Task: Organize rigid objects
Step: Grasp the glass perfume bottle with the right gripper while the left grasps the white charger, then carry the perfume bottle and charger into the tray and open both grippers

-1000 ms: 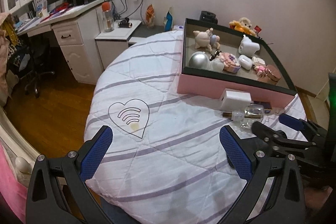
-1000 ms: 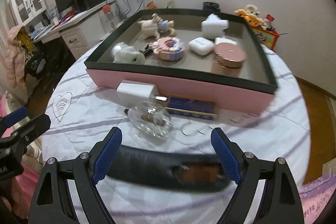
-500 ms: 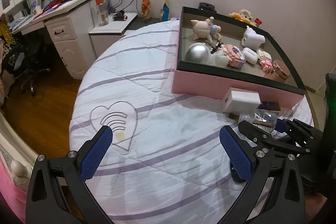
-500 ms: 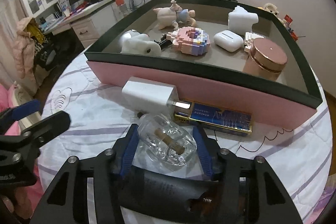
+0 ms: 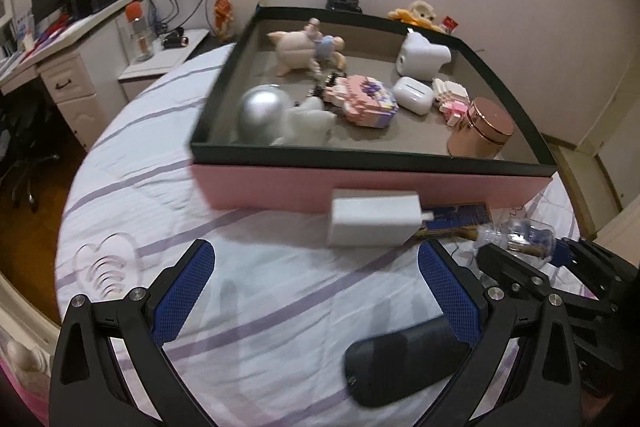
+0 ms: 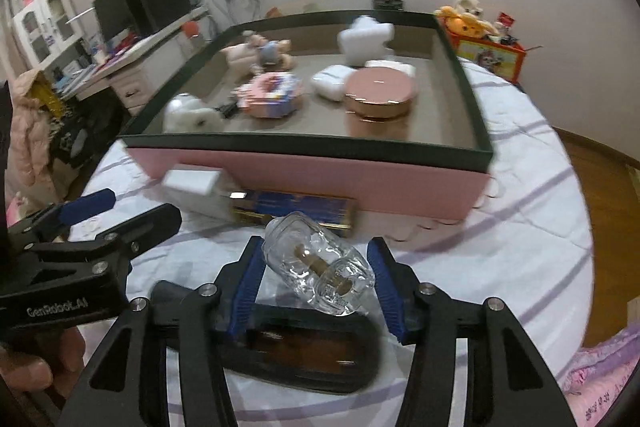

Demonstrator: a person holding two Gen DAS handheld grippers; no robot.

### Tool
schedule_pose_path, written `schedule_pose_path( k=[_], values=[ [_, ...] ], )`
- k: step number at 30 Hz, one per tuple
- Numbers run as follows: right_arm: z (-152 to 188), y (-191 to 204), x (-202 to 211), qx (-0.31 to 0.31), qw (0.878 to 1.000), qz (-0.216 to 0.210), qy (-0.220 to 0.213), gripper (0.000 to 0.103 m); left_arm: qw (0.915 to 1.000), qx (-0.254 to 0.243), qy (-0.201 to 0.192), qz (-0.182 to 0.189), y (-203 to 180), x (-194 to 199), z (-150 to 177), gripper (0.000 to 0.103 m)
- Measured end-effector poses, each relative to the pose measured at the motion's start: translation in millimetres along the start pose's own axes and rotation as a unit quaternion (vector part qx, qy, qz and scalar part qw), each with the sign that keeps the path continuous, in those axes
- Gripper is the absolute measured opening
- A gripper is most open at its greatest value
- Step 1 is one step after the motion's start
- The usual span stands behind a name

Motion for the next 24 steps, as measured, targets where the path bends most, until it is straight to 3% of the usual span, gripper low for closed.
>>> schedule_pose_path(
  k=[4,9,10,11,13,15,24],
  values=[
    [-1,-13,-1,-0.012,1.000,0.003,-0.003,0.054,0.9999,-0.005,0.010,-0.005,-10,-15,-7,0.103],
    [-2,-22,-2,-0.022,1.000,0.009,-0.004,0.054,0.9997,0.007,0.006,0.023,-13,-28,-12,0.102],
    [-2,-23,-2,-0.025,1.000,0.007,-0.005,0.054,0.9994,0.013,0.007,0.031,-12,-30,-12,0.096],
    [-1,-25,-2,-0.026,1.000,0.007,-0.006,0.054,0.9983,0.021,0.005,0.053,-10,-31,-11,0.081],
    [-1,-27,0,-0.029,1.000,0.008,-0.006,0.054,0.9983,0.020,0.012,0.054,-11,-32,-10,0.065],
    [-1,-28,1,-0.032,0.999,0.008,-0.007,0.054,0.9980,0.016,0.008,0.061,-11,-29,-8,0.056],
    [1,-20,18,-0.031,0.999,0.000,-0.021,0.054,0.9984,0.015,-0.009,0.054,4,0,6,0.054]
  ],
)
Point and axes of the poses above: each gripper's, at about its wrist camera, not at the fingertips, and x roughly against the way its jaws point, y to its left, z to its underside, the point moved 1 cm from there along -x, roughly the way its jaws point, and after that the axes turned 5 degrees about y, right-handed, at the moved point
